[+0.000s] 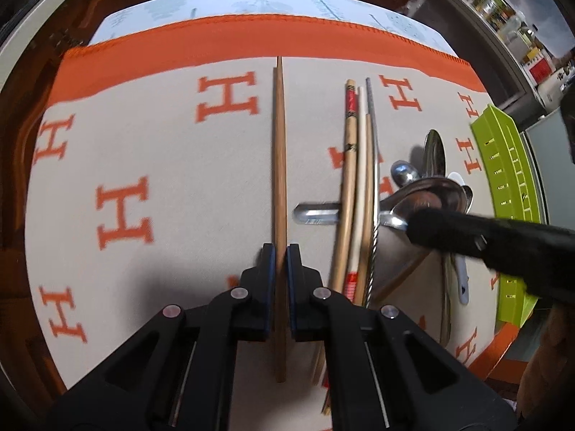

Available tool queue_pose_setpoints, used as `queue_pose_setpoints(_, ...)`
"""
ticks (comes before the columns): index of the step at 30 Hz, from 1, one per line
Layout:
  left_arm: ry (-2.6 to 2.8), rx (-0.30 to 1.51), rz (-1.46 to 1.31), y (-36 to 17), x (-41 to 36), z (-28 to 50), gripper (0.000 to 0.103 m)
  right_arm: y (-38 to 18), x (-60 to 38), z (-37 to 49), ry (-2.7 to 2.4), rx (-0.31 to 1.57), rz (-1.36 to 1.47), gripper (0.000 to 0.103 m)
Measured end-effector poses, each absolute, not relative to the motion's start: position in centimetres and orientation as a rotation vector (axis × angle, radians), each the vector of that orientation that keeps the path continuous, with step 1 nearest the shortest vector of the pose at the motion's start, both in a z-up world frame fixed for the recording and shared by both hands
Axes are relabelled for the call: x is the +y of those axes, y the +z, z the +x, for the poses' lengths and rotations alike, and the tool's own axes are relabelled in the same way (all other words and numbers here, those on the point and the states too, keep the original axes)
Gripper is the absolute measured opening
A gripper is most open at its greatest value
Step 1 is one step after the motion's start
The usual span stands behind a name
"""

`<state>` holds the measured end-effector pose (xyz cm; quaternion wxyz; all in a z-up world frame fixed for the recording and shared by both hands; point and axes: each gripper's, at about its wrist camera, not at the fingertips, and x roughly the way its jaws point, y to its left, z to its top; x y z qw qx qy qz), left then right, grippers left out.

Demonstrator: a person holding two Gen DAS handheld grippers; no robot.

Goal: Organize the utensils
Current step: 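Grasp a red-tipped bamboo chopstick with the right tool while the left tool holds its chopstick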

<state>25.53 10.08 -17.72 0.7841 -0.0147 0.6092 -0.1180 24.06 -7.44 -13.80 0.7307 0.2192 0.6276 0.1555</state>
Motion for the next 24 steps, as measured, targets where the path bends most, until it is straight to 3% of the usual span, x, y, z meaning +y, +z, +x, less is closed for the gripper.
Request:
queue_pose_setpoints(20, -0.227, 1.305, -0.125, -16.1, 17.0, 21.9, 0.004, -16.6, -3.6, 25.1, 0.215, 1.486, 0.460, 0.007)
queue_pose_setpoints(24, -0.232, 1.300, -0.138, -15.9, 17.6, 21.6, 0.004, -16.6, -3.2, 25.1, 0.177, 1.491, 0.428, 0.017)
